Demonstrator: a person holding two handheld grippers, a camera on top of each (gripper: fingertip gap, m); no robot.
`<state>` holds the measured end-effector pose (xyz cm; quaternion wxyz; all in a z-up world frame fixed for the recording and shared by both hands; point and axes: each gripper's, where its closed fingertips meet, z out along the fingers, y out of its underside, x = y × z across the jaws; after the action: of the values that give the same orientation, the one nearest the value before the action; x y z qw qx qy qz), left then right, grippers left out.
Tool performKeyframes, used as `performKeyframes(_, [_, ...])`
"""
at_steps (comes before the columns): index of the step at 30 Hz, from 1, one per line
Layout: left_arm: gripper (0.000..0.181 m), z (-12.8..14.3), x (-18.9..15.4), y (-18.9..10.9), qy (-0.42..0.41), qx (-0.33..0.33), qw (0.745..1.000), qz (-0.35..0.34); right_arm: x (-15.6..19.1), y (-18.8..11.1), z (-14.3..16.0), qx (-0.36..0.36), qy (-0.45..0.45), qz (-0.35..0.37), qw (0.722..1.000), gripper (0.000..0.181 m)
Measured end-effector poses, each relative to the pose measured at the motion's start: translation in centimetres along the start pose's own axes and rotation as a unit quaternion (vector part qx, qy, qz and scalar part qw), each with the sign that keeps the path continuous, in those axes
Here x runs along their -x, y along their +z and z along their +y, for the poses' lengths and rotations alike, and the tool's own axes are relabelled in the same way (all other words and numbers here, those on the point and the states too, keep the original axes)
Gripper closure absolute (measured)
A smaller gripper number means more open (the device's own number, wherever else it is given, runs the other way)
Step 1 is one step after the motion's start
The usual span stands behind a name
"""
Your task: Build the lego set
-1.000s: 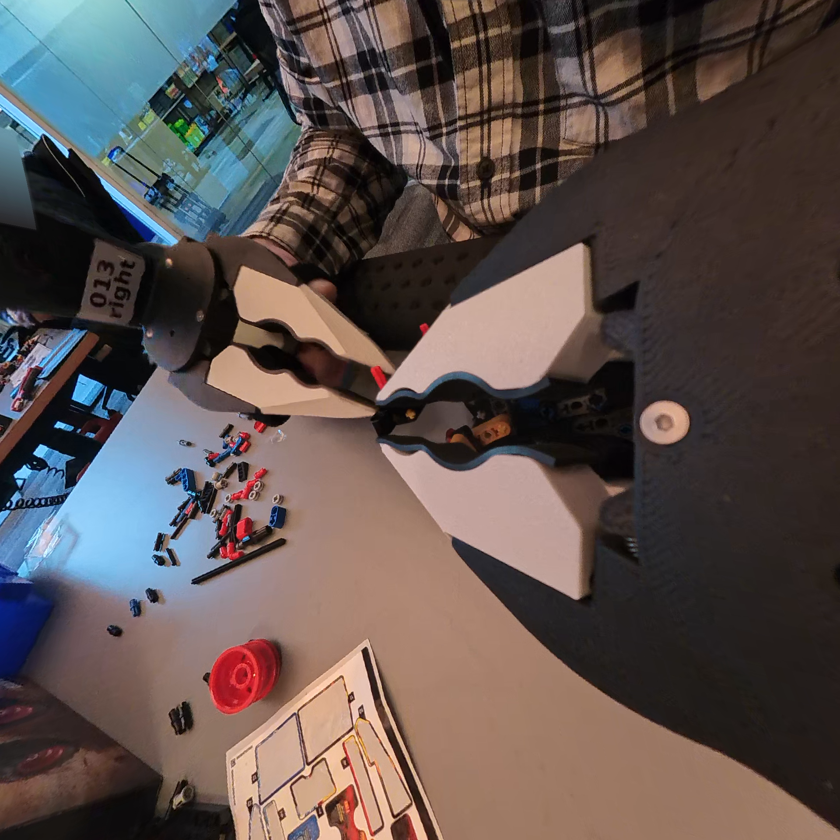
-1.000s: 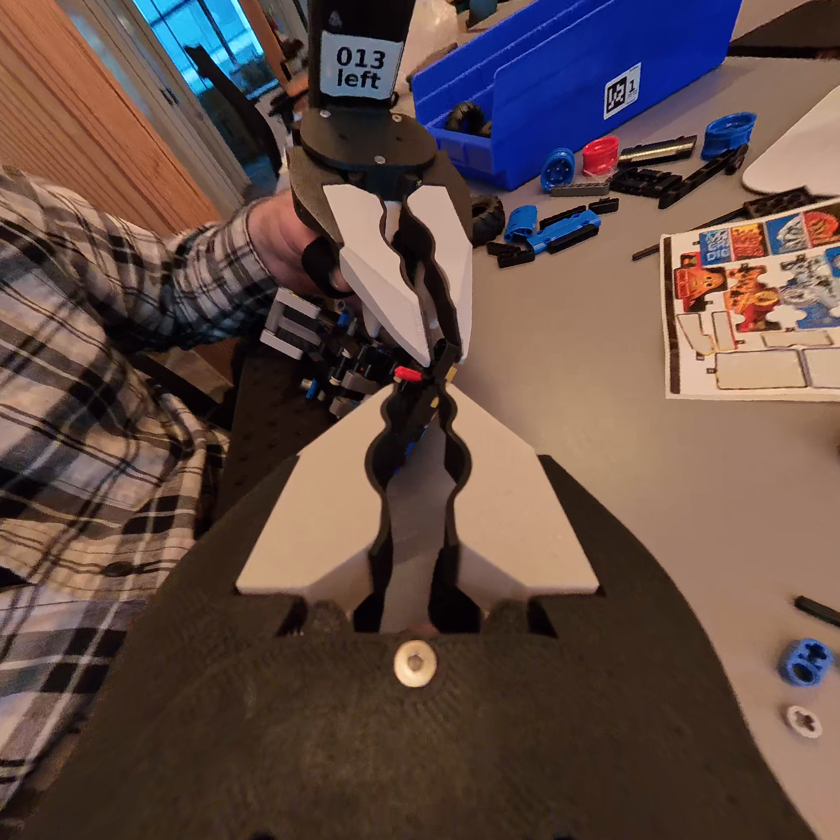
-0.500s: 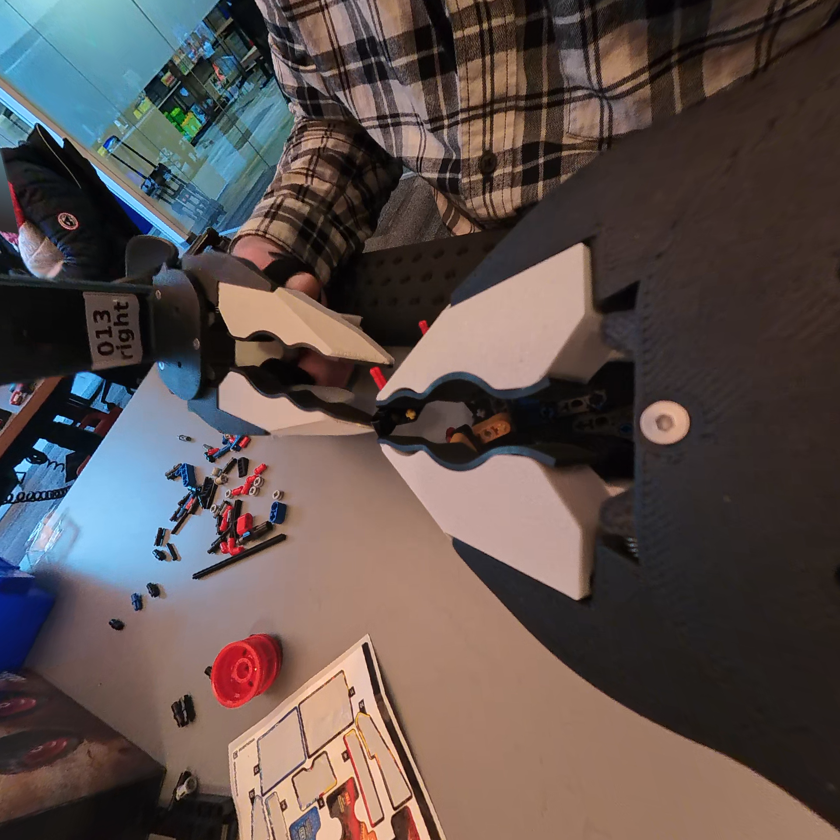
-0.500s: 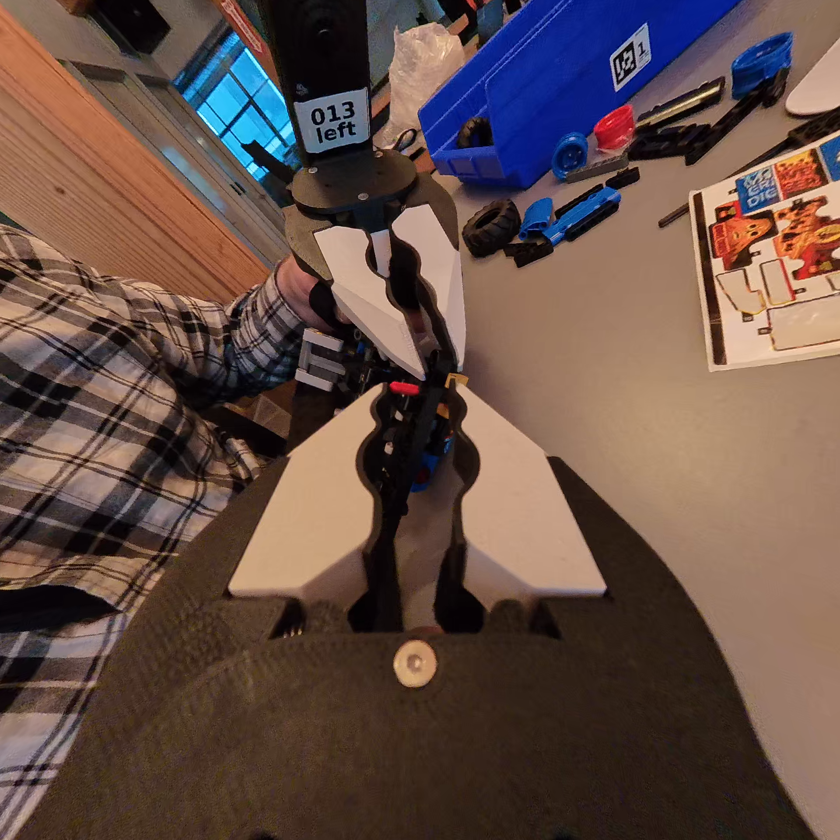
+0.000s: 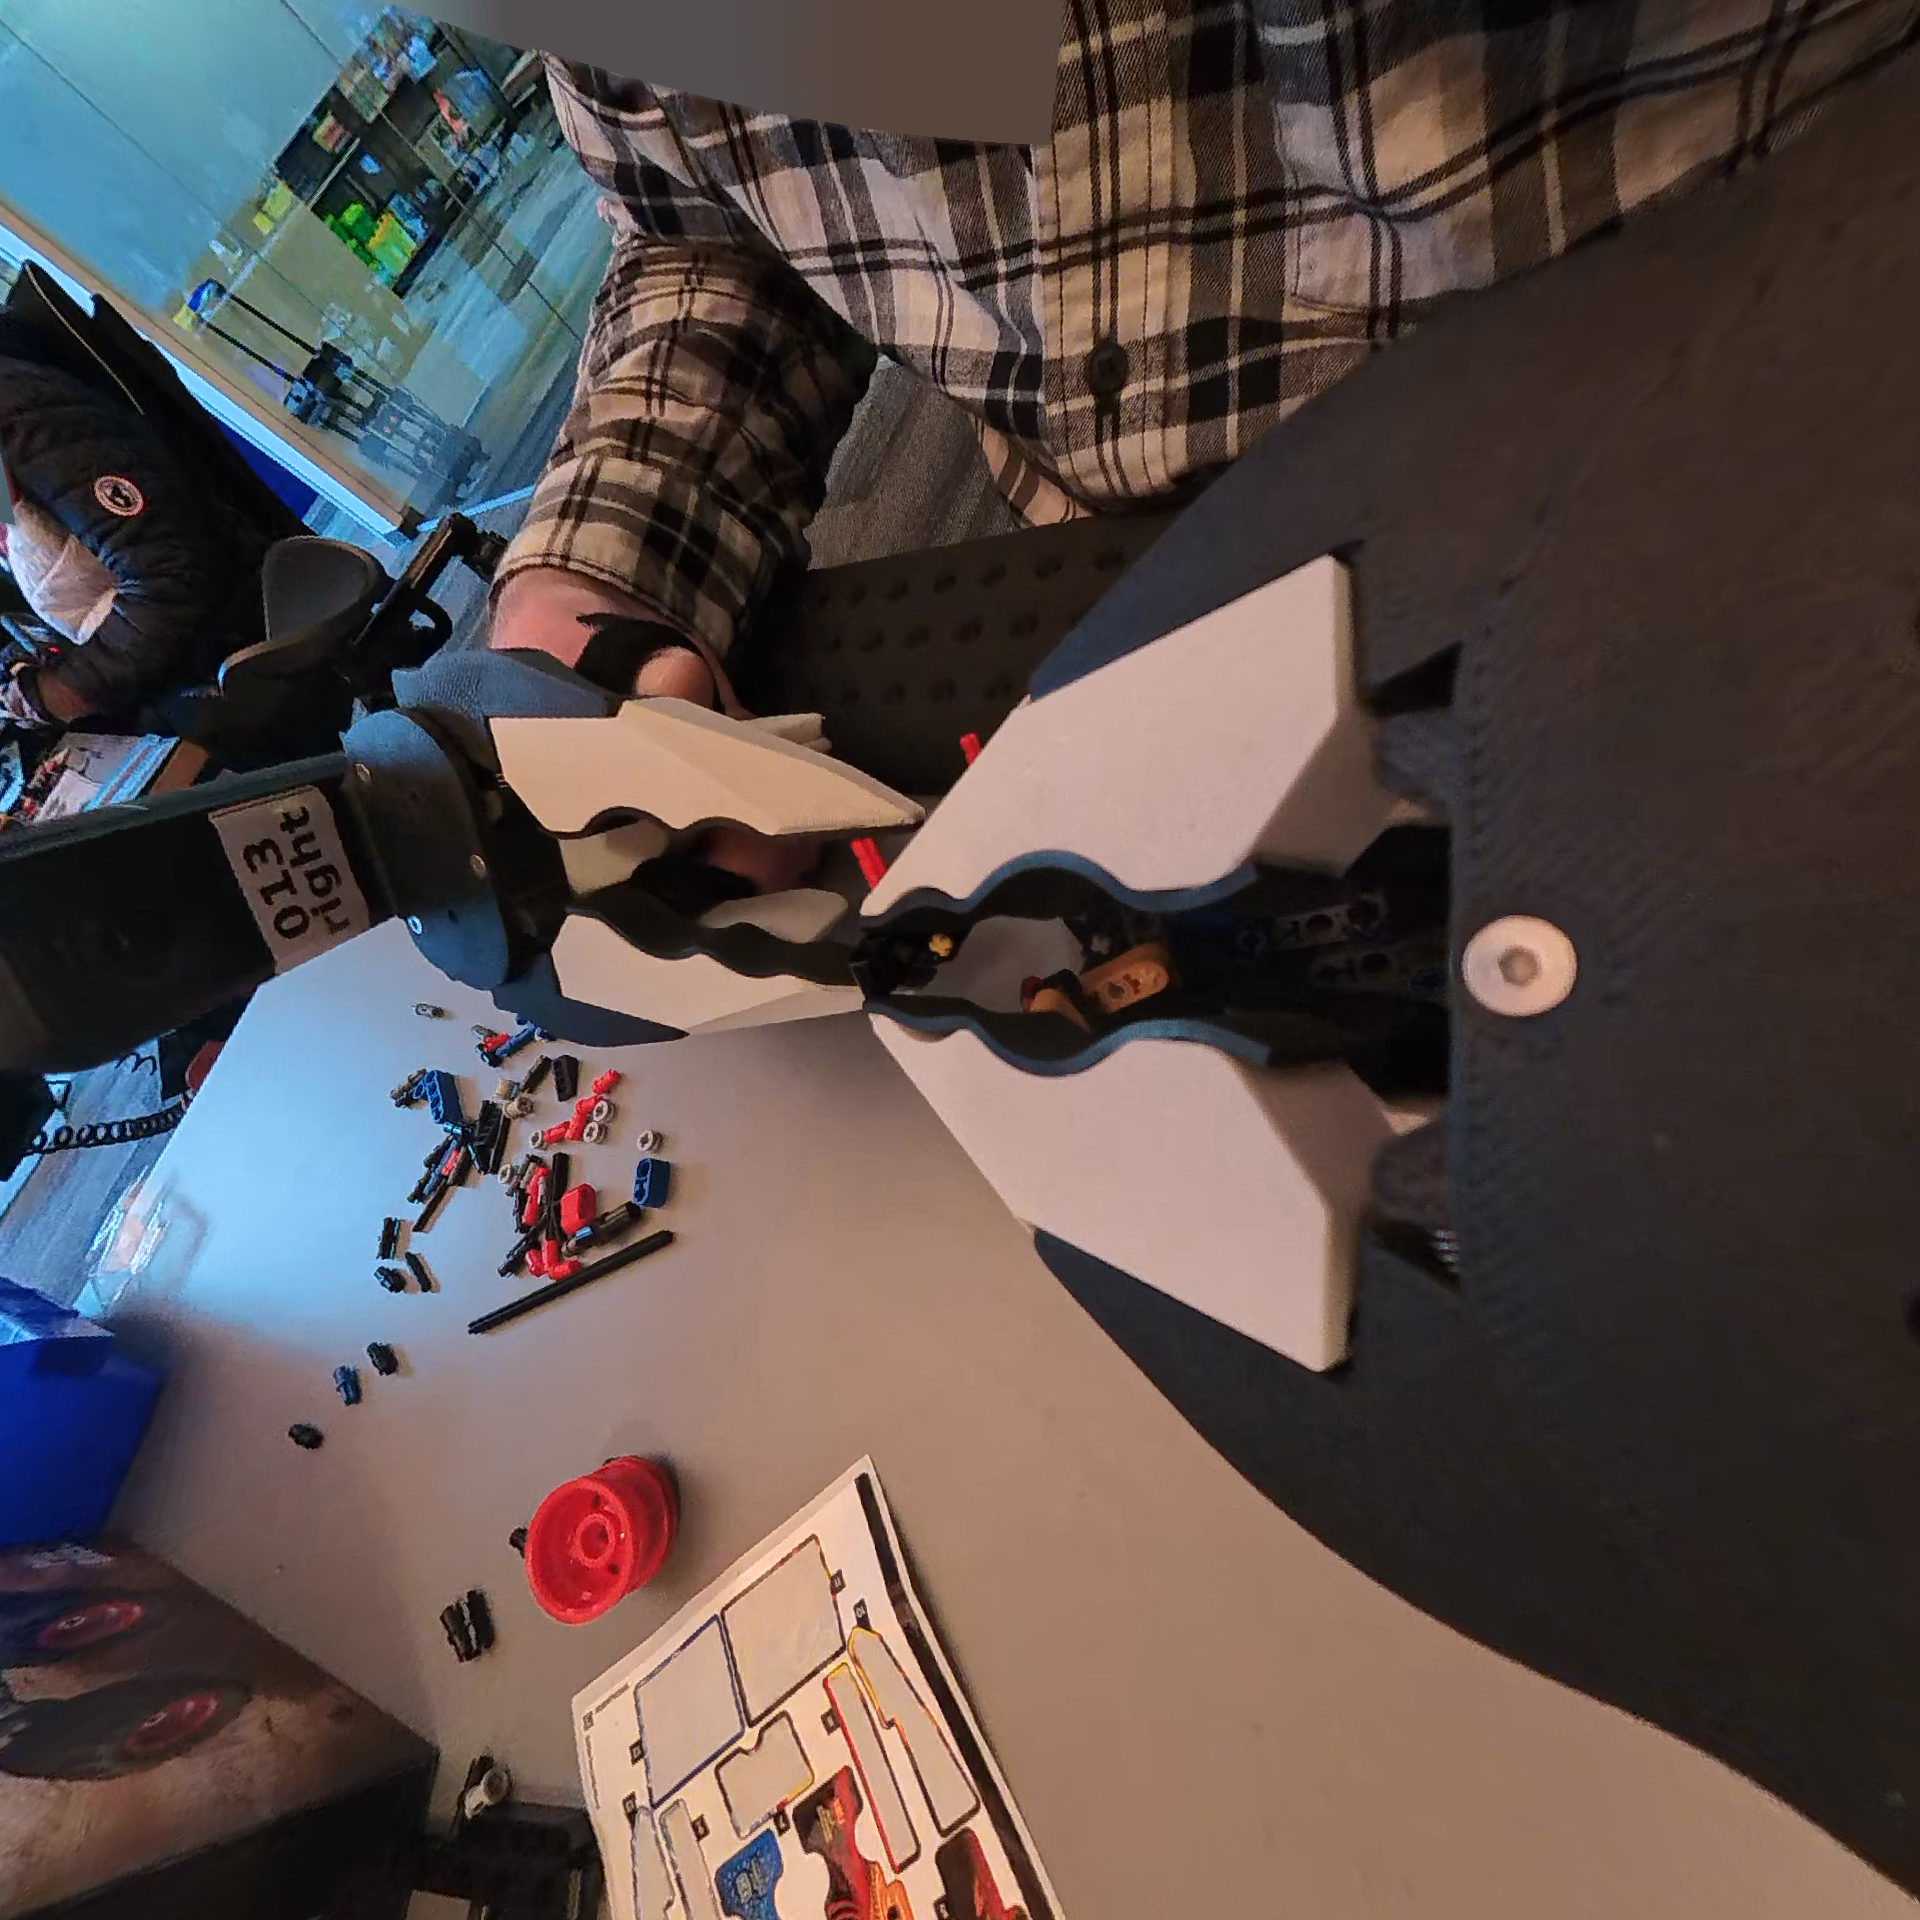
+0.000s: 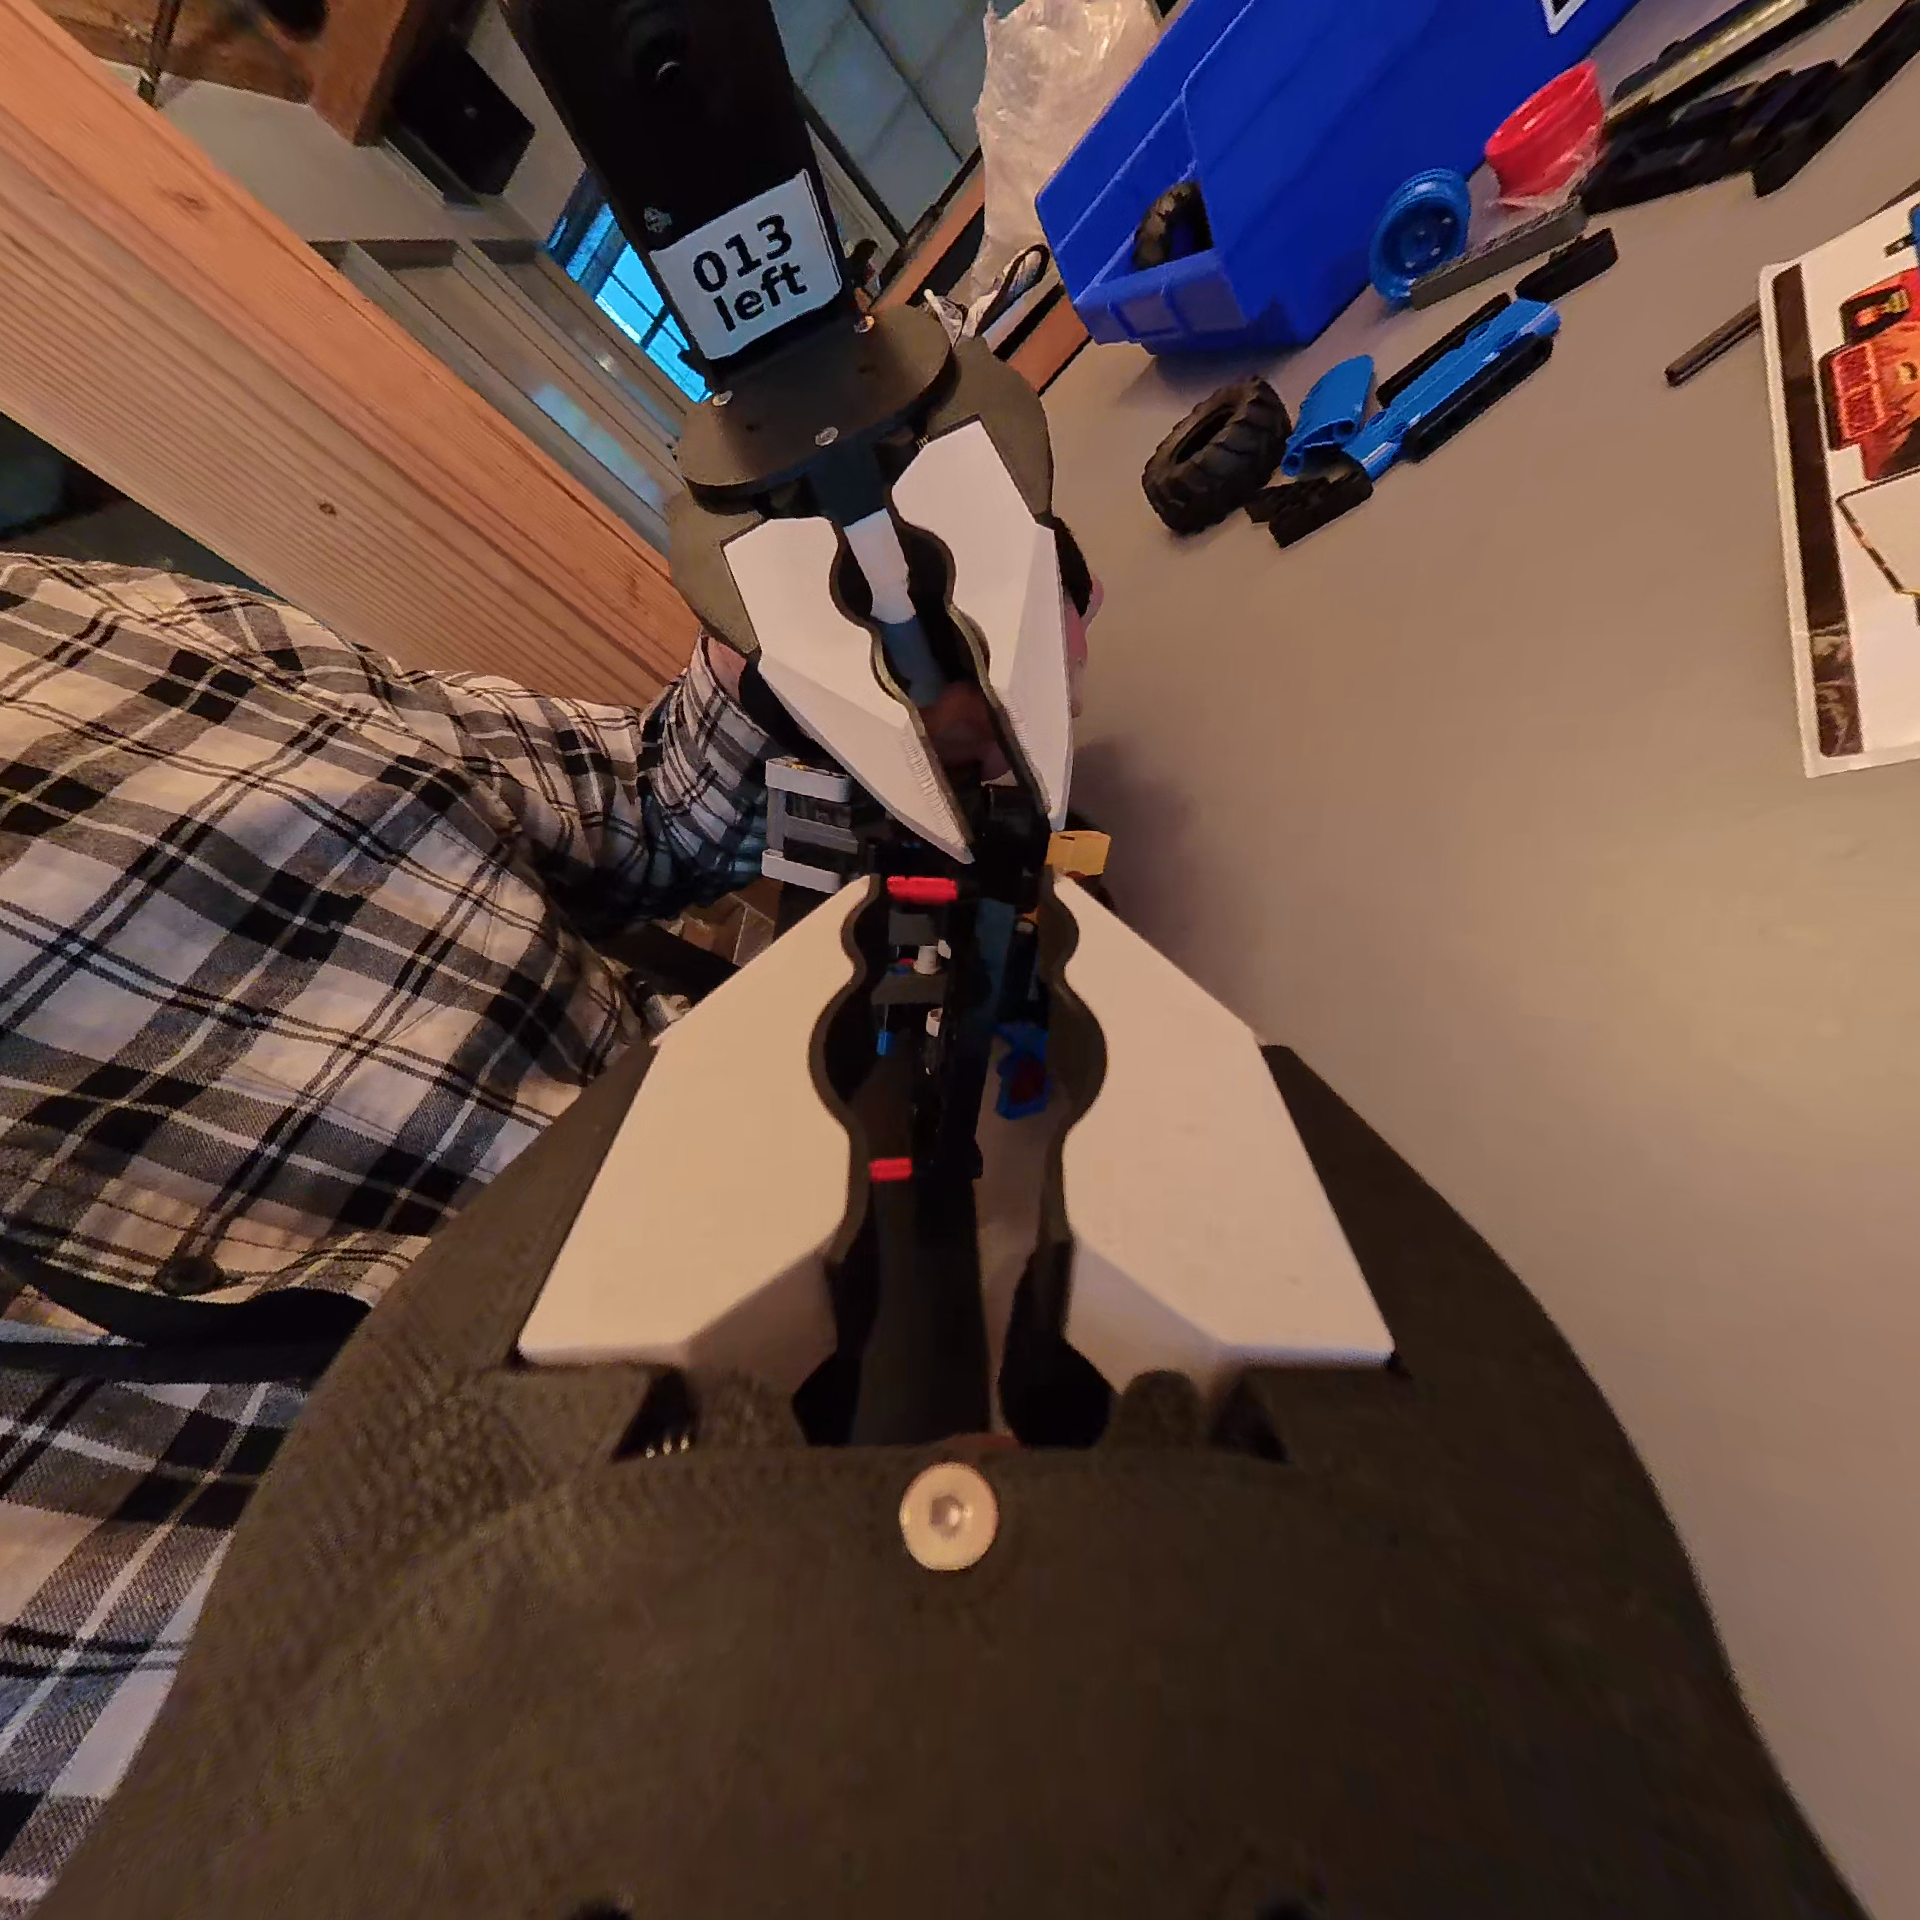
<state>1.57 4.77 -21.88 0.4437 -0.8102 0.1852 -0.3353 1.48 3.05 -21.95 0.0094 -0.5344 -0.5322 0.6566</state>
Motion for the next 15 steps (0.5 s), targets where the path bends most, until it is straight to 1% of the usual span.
performKeyframes(6, [0.171, 0.0, -0.09, 0.02, 0.002, 0.0, 1.0, 0.0, 0.03, 0.06, 0.01, 0.001, 0.001, -0.003, 1.0, 0.155])
performKeyframes(15, [0.171, -0.1, 0.0, -0.17, -0.006, -0.008, 1.0, 0.002, -0.02, 0.15, -0.02, 0.002, -0.015, 0.011, 1.0, 0.158])
